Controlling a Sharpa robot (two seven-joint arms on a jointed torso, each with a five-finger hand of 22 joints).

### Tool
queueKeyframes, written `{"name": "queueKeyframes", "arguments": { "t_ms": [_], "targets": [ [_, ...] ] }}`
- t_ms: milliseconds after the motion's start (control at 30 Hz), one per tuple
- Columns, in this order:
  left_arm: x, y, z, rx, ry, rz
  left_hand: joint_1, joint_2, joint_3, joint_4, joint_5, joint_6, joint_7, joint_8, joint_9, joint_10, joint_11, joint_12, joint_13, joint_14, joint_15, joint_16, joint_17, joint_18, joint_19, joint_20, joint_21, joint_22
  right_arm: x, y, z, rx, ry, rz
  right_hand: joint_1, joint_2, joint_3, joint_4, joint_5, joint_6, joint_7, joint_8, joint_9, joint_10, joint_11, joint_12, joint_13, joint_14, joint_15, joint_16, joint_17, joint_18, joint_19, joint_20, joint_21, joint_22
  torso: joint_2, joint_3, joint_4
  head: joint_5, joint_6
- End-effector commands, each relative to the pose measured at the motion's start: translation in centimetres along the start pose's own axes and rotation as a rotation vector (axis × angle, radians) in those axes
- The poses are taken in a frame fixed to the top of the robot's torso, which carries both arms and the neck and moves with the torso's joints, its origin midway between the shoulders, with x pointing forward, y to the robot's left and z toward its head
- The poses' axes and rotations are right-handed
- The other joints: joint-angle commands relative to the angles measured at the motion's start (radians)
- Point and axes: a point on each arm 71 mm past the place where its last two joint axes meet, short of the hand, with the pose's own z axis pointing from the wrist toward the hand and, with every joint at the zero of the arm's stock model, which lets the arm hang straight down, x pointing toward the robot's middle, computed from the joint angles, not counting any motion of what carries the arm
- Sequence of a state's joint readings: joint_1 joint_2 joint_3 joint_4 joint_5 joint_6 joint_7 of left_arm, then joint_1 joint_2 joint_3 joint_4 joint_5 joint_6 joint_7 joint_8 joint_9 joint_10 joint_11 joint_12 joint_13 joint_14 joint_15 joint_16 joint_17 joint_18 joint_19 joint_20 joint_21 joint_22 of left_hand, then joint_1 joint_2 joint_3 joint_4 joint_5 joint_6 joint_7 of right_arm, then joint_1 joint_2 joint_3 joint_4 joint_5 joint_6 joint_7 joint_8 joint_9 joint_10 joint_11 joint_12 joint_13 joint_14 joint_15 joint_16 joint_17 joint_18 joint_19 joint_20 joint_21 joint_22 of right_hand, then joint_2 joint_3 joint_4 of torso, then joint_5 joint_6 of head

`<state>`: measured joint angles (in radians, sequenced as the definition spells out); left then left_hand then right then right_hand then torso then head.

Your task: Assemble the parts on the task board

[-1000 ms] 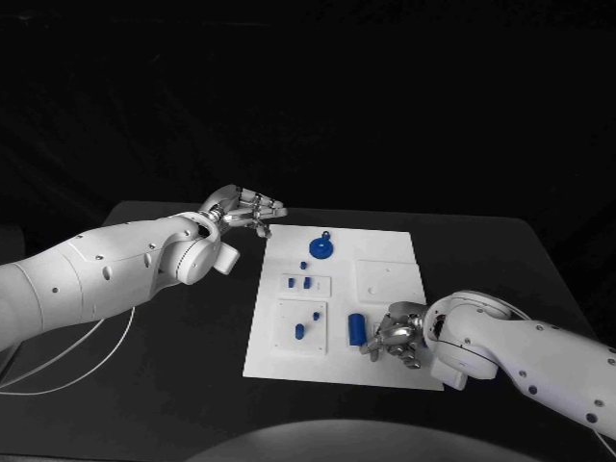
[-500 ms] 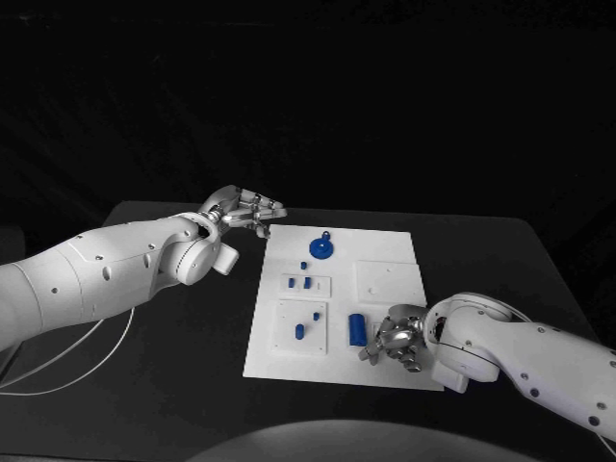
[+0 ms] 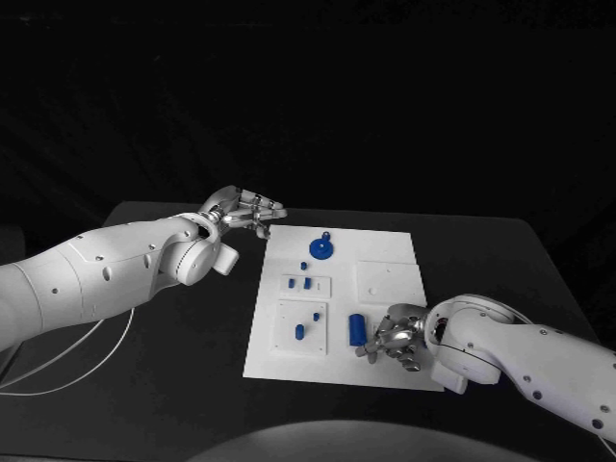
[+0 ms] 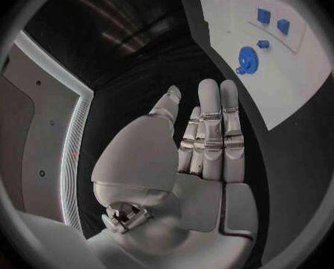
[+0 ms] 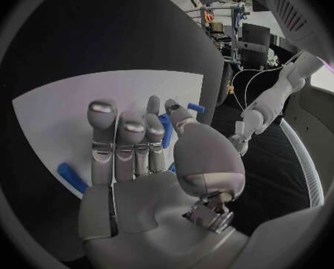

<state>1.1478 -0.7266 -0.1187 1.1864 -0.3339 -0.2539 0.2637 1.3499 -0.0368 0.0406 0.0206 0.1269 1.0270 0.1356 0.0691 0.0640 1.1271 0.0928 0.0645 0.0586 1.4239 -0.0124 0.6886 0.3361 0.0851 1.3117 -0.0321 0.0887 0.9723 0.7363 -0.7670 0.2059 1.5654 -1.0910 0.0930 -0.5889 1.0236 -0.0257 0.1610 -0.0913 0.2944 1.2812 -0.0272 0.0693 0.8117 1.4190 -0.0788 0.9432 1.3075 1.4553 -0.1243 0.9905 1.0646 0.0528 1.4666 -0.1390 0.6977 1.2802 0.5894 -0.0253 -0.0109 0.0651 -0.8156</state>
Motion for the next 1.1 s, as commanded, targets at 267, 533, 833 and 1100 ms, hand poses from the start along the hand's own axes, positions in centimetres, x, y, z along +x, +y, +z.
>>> {"name": "queueKeyframes", "arguments": {
  "t_ms": [267,533,833,1100],
  "targets": [
    [0.18,-0.11,0.06,0.008,0.007,0.001,-0.002,-0.004,0.002,0.005,0.005,0.001,-0.001,-0.004,0.001,-0.009,0.001,-0.001,0.0,-0.001,0.0,0.007,-0.001,-0.007,0.002,0.002,0.006,-0.001,-0.32,0.03,0.05,-0.016,-0.045,-0.006,-0.033,0.027,0.015,0.034,-0.009,0.001,0.0,-0.004,0.01,0.003,0.0,0.001,0.053,0.003,0.004,0.004,0.0,-0.007,0.052,-0.004,0.007,-0.001,0.0,-0.0008,0.0009,0.001,-0.002],
    [0.16,-0.08,0.05,0.007,0.007,0.002,-0.002,-0.004,0.002,0.005,0.005,0.001,-0.001,-0.004,0.001,-0.009,0.001,-0.001,0.0,-0.001,0.0,0.007,-0.001,-0.007,0.002,0.002,0.006,-0.001,-0.48,-0.14,0.13,0.0,-0.052,-0.008,-0.096,0.036,0.213,0.015,-0.102,-0.005,0.002,-0.004,0.022,0.003,0.001,0.002,0.054,0.003,0.004,0.005,0.0,-0.007,0.052,-0.003,0.009,-0.002,0.0,-0.0007,0.0008,0.001,-0.004],
    [0.29,-0.11,0.1,0.008,0.011,0.001,-0.002,-0.002,0.003,0.003,0.006,0.001,-0.001,-0.004,0.001,-0.009,0.001,-0.001,0.0,-0.002,0.0,0.006,-0.002,-0.007,0.001,0.002,0.006,-0.001,-0.1,0.01,0.12,-0.015,-0.001,-0.012,-0.091,0.017,0.2,-0.023,-0.079,-0.004,0.002,-0.004,0.037,0.003,0.001,0.0,0.052,0.002,0.005,0.003,-0.003,-0.007,0.051,-0.002,0.006,-0.004,-0.001,-0.0009,0.0004,0.001,-0.004],
    [0.26,-0.07,0.14,0.007,0.01,0.002,-0.002,0.0,0.003,0.002,0.006,0.004,-0.002,-0.004,0.001,-0.009,0.001,-0.002,0.0,-0.002,0.0,0.006,-0.002,-0.007,0.001,0.002,0.006,-0.001,0.15,0.15,-0.05,-0.04,0.03,-0.022,-0.013,-0.001,0.022,-0.034,-0.044,0.003,0.0,-0.005,0.014,0.001,0.001,-0.004,0.051,0.002,0.004,-0.001,-0.005,-0.007,0.051,-0.003,0.0,-0.006,0.0,-0.0004,0.0,0.0,-0.003]
  ]
}}
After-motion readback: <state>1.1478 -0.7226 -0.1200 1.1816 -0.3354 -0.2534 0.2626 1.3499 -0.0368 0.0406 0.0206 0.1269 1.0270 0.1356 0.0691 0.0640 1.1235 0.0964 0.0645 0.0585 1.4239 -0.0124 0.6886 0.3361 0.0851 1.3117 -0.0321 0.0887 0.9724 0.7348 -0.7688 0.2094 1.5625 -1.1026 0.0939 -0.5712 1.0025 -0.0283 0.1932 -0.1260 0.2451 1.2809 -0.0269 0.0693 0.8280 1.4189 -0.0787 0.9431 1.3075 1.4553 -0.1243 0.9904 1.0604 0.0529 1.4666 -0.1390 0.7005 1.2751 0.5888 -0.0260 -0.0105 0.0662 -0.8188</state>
